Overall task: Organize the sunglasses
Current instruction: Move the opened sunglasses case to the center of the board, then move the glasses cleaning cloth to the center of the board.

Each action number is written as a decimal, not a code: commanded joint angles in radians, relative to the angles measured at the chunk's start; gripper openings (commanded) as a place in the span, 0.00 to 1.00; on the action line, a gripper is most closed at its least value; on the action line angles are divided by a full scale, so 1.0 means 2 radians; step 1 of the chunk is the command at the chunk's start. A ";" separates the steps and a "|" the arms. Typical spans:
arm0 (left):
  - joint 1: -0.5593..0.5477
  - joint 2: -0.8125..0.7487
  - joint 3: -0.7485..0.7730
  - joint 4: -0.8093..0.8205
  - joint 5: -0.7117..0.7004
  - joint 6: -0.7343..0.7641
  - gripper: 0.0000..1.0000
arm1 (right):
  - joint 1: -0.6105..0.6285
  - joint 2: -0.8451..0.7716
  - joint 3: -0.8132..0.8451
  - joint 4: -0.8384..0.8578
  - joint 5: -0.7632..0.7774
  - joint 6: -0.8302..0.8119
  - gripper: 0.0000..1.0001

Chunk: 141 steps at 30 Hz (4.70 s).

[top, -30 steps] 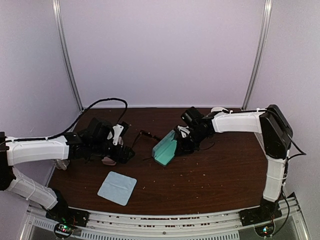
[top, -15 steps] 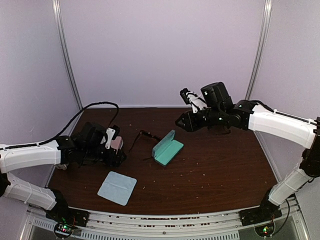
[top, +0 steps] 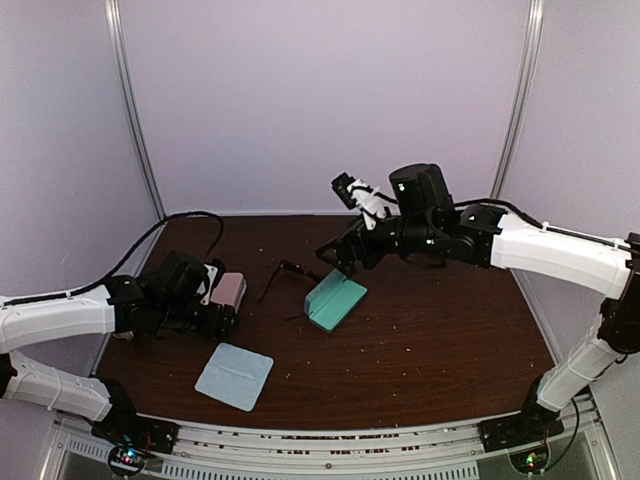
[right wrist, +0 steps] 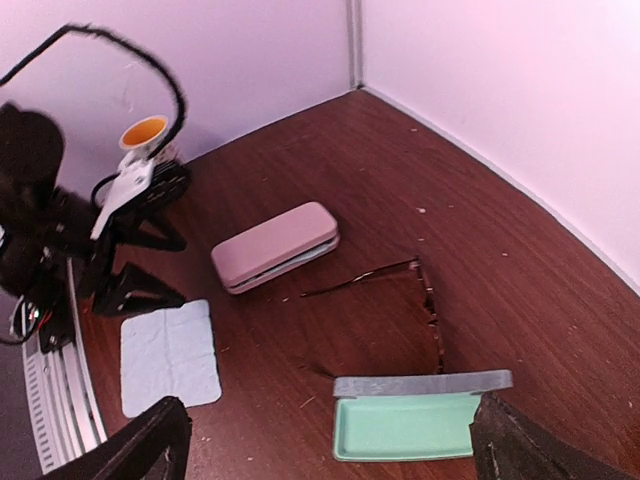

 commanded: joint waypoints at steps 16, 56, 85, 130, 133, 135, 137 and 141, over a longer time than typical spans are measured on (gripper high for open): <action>0.049 -0.040 -0.054 -0.038 -0.034 -0.093 0.73 | 0.165 0.192 0.065 -0.054 -0.030 -0.114 0.72; 0.120 -0.058 -0.095 0.009 -0.013 -0.076 0.63 | 0.254 0.373 0.207 -0.085 -0.016 -0.253 0.58; 0.124 -0.077 -0.110 0.016 -0.016 -0.080 0.61 | 0.224 0.423 0.238 -0.086 -0.023 -0.204 0.25; 0.114 -0.044 -0.108 0.108 0.162 -0.011 0.50 | 0.163 0.262 -0.028 -0.058 -0.014 -0.221 0.00; 0.102 -0.034 -0.101 0.112 0.166 -0.003 0.50 | 0.162 0.247 -0.052 -0.046 -0.014 -0.213 0.00; 0.095 -0.027 -0.096 0.114 0.170 0.004 0.49 | 0.160 0.238 -0.067 -0.039 -0.013 -0.209 0.00; 0.084 -0.024 -0.092 0.118 0.177 0.018 0.49 | 0.157 0.229 -0.081 -0.033 -0.012 -0.204 0.00; 0.053 -0.025 -0.086 0.127 0.188 0.044 0.49 | 0.152 0.219 -0.100 -0.019 -0.016 -0.198 0.00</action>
